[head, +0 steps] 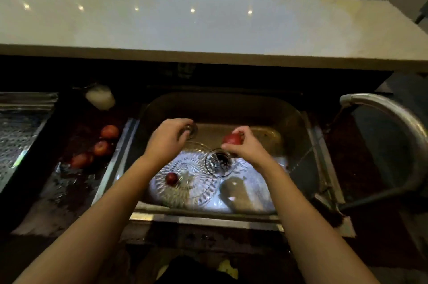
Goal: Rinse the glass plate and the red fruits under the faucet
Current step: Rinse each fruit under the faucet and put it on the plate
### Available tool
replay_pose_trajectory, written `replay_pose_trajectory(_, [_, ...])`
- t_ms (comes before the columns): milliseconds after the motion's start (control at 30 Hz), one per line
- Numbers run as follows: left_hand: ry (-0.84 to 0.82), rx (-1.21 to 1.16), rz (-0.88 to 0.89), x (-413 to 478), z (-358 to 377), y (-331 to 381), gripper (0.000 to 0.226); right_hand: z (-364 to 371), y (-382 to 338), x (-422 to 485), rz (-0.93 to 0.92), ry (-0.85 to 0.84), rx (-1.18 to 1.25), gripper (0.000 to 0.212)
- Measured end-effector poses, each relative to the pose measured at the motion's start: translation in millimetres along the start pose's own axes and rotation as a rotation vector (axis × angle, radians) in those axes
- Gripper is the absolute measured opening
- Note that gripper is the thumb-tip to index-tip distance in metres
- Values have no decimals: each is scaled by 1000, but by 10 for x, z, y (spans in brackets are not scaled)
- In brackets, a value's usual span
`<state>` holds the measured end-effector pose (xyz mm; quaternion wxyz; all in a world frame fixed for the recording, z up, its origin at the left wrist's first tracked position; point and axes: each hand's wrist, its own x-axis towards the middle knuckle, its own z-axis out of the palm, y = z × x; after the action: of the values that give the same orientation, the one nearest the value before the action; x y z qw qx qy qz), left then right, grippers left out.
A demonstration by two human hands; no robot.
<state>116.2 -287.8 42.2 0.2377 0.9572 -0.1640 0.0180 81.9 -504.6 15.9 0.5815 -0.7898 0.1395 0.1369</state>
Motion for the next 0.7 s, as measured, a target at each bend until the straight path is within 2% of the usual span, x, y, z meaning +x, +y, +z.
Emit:
replay_pose_trajectory(67, [90, 59, -120, -286, -68, -439, 35, 340, 69, 151, -1, -61, -117, 59])
replay_pose_trajectory(133, [110, 144, -217, -558, -97, -808, 40, 676, 168, 301, -11, -89, -284, 59])
replay_pose_trajectory(233, [20, 236, -297, -887, -49, -1182, 51, 1094, 354, 462, -55, -122, -455, 55])
replay_pose_trajectory(400, [-68, 240, -310, -1193, 180, -1403, 59, 1460, 694, 651, -100, -147, -797, 56])
replay_pose_trajectory(700, [-78, 294, -236, -1288, 195, -1421, 64, 1778, 966, 867, -120, -182, -792, 50])
